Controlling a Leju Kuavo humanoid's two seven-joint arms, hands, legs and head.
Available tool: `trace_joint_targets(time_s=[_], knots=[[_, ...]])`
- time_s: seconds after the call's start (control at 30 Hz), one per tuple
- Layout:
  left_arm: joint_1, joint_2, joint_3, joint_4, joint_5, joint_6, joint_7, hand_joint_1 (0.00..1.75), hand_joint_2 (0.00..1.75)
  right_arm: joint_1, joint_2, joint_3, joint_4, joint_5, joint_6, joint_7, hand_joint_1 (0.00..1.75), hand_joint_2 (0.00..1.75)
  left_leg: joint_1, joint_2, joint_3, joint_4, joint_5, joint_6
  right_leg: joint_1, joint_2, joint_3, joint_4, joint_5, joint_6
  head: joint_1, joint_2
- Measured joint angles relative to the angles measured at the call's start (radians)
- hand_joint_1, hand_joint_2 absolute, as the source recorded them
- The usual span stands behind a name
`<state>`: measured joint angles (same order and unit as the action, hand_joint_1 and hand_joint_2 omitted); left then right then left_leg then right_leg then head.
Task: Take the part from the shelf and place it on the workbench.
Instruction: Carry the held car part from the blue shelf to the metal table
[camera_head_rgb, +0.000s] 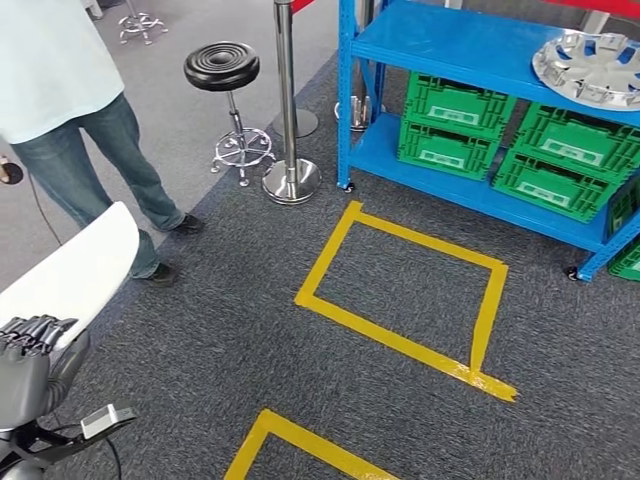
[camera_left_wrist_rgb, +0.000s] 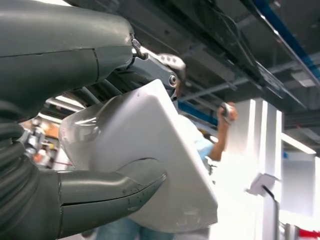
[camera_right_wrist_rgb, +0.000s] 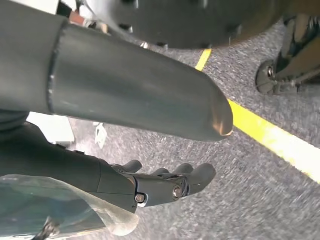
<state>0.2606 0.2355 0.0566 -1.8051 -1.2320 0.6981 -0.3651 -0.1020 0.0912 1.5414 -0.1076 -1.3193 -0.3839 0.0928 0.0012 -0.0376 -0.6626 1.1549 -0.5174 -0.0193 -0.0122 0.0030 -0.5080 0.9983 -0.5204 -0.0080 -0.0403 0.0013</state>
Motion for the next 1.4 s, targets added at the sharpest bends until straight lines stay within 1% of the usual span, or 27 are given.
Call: trace_joint_targets(time_s=[0.07, 0.1, 0.13, 0.17, 0.23, 0.3, 0.4, 0.43, 0.5, 0.53, 0.6, 0.63, 0.67, 0.73, 0.8, 0.83, 0.87, 0.93, 1.0, 1.07, 1.13, 1.17, 1.2, 1.23, 1.3, 1.37, 1.4], knots=[[-0.009, -0.008, 0.0, 0.0, -0.003, 0.0, -0.006, 1.75, 1.75, 0.001, 0.0, 0.0, 0.0, 0.0, 0.0, 0.0, 0.0, 0.0, 0.008, 0.022, -0.05, 0.109, -0.041, -0.01, 0.001, -0.031, 0.001, 0.0, -0.003, 0.0, 0.0, 0.0], [-0.01, -0.011, 0.0, 0.0, -0.004, 0.0, -0.009, 1.75, 1.75, 0.001, 0.0, 0.0, 0.0, -0.001, -0.001, 0.0, 0.0, 0.0, 0.012, 0.026, -0.057, 0.126, -0.036, -0.013, 0.001, -0.046, 0.002, 0.0, -0.005, 0.0, 0.0, 0.0], [-0.012, -0.014, 0.001, 0.0, -0.004, 0.0, -0.011, 1.75, 1.75, 0.001, -0.001, 0.0, 0.0, -0.001, 0.0, 0.0, 0.0, 0.0, 0.017, 0.031, -0.045, 0.103, -0.014, -0.016, 0.001, -0.059, 0.004, 0.0, -0.007, 0.002, 0.0, 0.0], [-0.013, -0.016, 0.001, 0.0, -0.004, 0.0, -0.012, 1.75, 1.75, 0.001, -0.001, 0.0, 0.0, -0.001, 0.0, 0.0, 0.0, 0.0, 0.02, 0.042, -0.017, 0.049, 0.019, -0.018, 0.001, -0.072, 0.007, 0.0, -0.01, 0.005, -0.001, 0.0], [-0.019, -0.02, 0.001, 0.0, -0.004, 0.0, -0.014, 1.75, 1.75, 0.0, -0.001, 0.0, 0.0, -0.001, 0.001, -0.001, 0.0, 0.0, 0.018, 0.086, 0.044, -0.071, 0.062, -0.016, 0.004, -0.094, 0.011, 0.001, -0.019, 0.015, -0.001, 0.0], [-0.023, -0.023, 0.002, 0.0, -0.004, 0.0, -0.015, 1.75, 1.75, -0.001, -0.002, 0.0, 0.0, -0.001, 0.001, -0.001, 0.0, 0.0, 0.01, 0.113, 0.067, -0.119, 0.064, -0.003, 0.01, -0.109, 0.011, 0.001, -0.027, 0.027, 0.0, 0.0], [-0.024, -0.026, 0.004, 0.0, -0.004, 0.0, -0.016, 1.75, 1.75, -0.004, -0.002, 0.001, 0.0, -0.001, 0.002, 0.0, 0.0, 0.0, 0.005, 0.086, 0.066, -0.122, 0.061, 0.02, 0.007, -0.129, 0.022, -0.002, -0.035, 0.042, 0.001, 0.0], [-0.024, -0.027, 0.006, 0.0, -0.003, 0.0, -0.017, 1.75, 1.75, -0.006, -0.002, 0.0, 0.0, -0.002, 0.002, 0.0, 0.0, 0.0, 0.005, 0.074, 0.067, -0.124, 0.062, 0.027, 0.004, -0.116, 0.024, 0.004, -0.044, 0.047, 0.001, 0.0], [-0.03, -0.029, 0.008, 0.0, -0.001, 0.0, -0.02, 1.75, 1.75, -0.009, -0.002, 0.0, 0.0, -0.003, 0.002, 0.0, 0.0, 0.0, 0.006, 0.052, 0.068, -0.127, 0.065, 0.043, 0.0, -0.06, -0.003, 0.071, -0.088, 0.052, 0.004, 0.0], [-0.034, -0.031, 0.008, 0.0, 0.002, 0.0, -0.025, 1.75, 1.75, -0.008, -0.002, 0.0, 0.0, -0.004, 0.002, 0.0, 0.0, 0.0, 0.005, 0.042, 0.068, -0.127, 0.065, 0.048, 0.001, -0.031, -0.034, 0.134, -0.12, 0.051, 0.006, 0.0], [-0.044, -0.041, 0.01, 0.0, 0.014, 0.0, -0.045, 1.75, 1.75, -0.004, -0.002, 0.001, 0.0, -0.005, 0.002, 0.002, 0.0, 0.0, -0.001, 0.015, 0.067, -0.127, 0.065, 0.055, 0.004, -0.009, -0.11, 0.265, -0.169, 0.044, 0.007, 0.0], [-0.048, -0.048, 0.014, 0.0, 0.025, 0.0, -0.061, 1.75, 1.75, -0.002, -0.002, 0.001, 0.0, -0.006, 0.002, 0.003, 0.0, 0.0, -0.004, 0.0, 0.067, -0.127, 0.065, 0.056, 0.005, -0.005, -0.135, 0.295, -0.167, 0.04, 0.007, 0.0], [-0.053, -0.057, 0.019, 0.0, 0.038, 0.0, -0.076, 1.75, 1.75, -0.001, -0.002, 0.001, 0.0, -0.007, 0.002, 0.005, 0.0, 0.0, -0.007, -0.016, 0.068, -0.126, 0.065, 0.057, 0.006, -0.002, -0.143, 0.287, -0.144, 0.034, 0.007, 0.0], [-0.066, -0.075, 0.031, 0.0, 0.067, 0.0, -0.1, 1.75, 1.75, -0.001, -0.002, 0.001, 0.0, -0.009, 0.002, 0.005, 0.0, 0.0, -0.009, -0.045, 0.071, -0.126, 0.065, 0.057, 0.012, 0.024, -0.109, 0.173, -0.058, 0.021, 0.007, 0.0], [-0.082, -0.093, 0.044, -0.001, 0.098, 0.0, -0.116, 1.75, 1.75, -0.002, -0.002, 0.002, 0.0, -0.011, 0.002, 0.003, 0.0, 0.0, -0.011, -0.071, 0.07, -0.124, 0.065, 0.054, 0.015, 0.067, -0.062, 0.058, 0.001, 0.014, 0.006, 0.0], [-0.09, -0.102, 0.051, -0.002, 0.114, 0.0, -0.125, 1.75, 1.75, -0.002, -0.002, 0.003, 0.0, -0.012, 0.002, 0.002, 0.0, 0.0, -0.011, -0.081, 0.068, -0.123, 0.066, 0.051, 0.016, 0.078, -0.049, 0.031, 0.011, 0.013, 0.006, 0.0], [-0.097, -0.111, 0.057, -0.003, 0.127, 0.0, -0.133, 1.75, 1.75, -0.003, -0.003, 0.004, 0.0, -0.012, 0.002, 0.002, 0.0, 0.0, -0.01, -0.092, 0.066, -0.123, 0.068, 0.046, 0.018, 0.076, -0.043, 0.024, 0.013, 0.013, 0.006, 0.0], [-0.107, -0.124, 0.069, -0.006, 0.145, 0.0, -0.148, 1.75, 1.75, -0.005, -0.002, 0.006, 0.0, -0.014, 0.002, 0.0, 0.0, 0.0, -0.009, -0.103, 0.061, -0.123, 0.07, 0.037, 0.017, 0.05, -0.038, 0.017, 0.019, 0.007, 0.006, 0.0], [-0.119, -0.133, 0.078, -0.01, 0.152, 0.001, -0.158, 1.75, 1.75, -0.006, -0.002, 0.006, 0.0, -0.015, 0.002, -0.001, 0.0, 0.0, -0.011, -0.057, 0.042, -0.082, 0.041, 0.026, 0.013, 0.022, -0.032, 0.005, 0.025, -0.003, 0.001, 0.0], [-0.131, -0.141, 0.083, -0.012, 0.153, 0.001, -0.161, 1.75, 1.75, -0.004, -0.002, 0.007, 0.0, -0.016, 0.003, -0.001, 0.0, 0.0, -0.008, 0.005, -0.008, 0.029, -0.02, 0.015, 0.012, -0.007, -0.029, -0.001, 0.025, -0.009, -0.003, 0.0], [-0.136, -0.147, 0.084, -0.012, 0.152, 0.001, -0.161, 1.75, 1.75, -0.001, -0.002, 0.007, 0.0, -0.018, 0.004, 0.002, 0.0, 0.0, 0.001, 0.024, -0.056, 0.131, -0.056, 0.004, 0.011, -0.037, -0.028, -0.001, 0.022, -0.009, -0.003, 0.0], [-0.136, -0.149, 0.085, -0.012, 0.152, 0.001, -0.161, 1.75, 1.75, -0.001, -0.002, 0.007, 0.0, -0.018, 0.005, 0.004, 0.0, 0.0, 0.005, 0.027, -0.059, 0.138, -0.048, 0.0, 0.01, -0.051, -0.027, 0.0, 0.019, -0.007, -0.003, 0.0], [-0.136, -0.151, 0.086, -0.012, 0.151, 0.001, -0.161, 1.75, 1.75, -0.001, -0.002, 0.007, 0.0, -0.019, 0.006, 0.006, 0.0, 0.0, 0.009, 0.033, -0.046, 0.111, -0.025, -0.004, 0.009, -0.064, -0.025, 0.0, 0.017, -0.005, -0.003, 0.0], [-0.136, -0.152, 0.086, -0.012, 0.151, 0.001, -0.161, 1.75, 1.75, -0.001, -0.002, 0.007, 0.0, -0.019, 0.008, 0.007, 0.0, 0.0, 0.012, 0.047, -0.014, 0.051, 0.011, -0.006, 0.009, -0.077, -0.022, 0.0, 0.014, -0.002, -0.003, 0.0], [-0.139, -0.153, 0.088, -0.012, 0.15, 0.001, -0.161, 1.75, 1.75, -0.002, -0.002, 0.007, 0.0, -0.019, 0.01, 0.007, 0.0, 0.0, 0.007, 0.103, 0.049, -0.074, 0.056, -0.001, 0.013, -0.099, -0.014, 0.001, 0.006, 0.009, -0.004, 0.0], [-0.141, -0.155, 0.088, -0.012, 0.148, 0.001, -0.161, 1.75, 1.75, -0.002, -0.002, 0.007, 0.0, -0.019, 0.011, 0.008, 0.0, 0.0, -0.002, 0.132, 0.07, -0.125, 0.06, 0.014, 0.019, -0.122, -0.008, 0.002, -0.001, 0.02, -0.004, 0.0], [-0.142, -0.156, 0.089, -0.012, 0.147, 0.001, -0.161, 1.75, 1.75, -0.003, -0.002, 0.007, 0.0, -0.019, 0.012, 0.008, 0.0, 0.0, -0.004, 0.119, 0.068, -0.128, 0.059, 0.024, 0.02, -0.136, -0.005, 0.001, -0.005, 0.024, -0.004, 0.0]])
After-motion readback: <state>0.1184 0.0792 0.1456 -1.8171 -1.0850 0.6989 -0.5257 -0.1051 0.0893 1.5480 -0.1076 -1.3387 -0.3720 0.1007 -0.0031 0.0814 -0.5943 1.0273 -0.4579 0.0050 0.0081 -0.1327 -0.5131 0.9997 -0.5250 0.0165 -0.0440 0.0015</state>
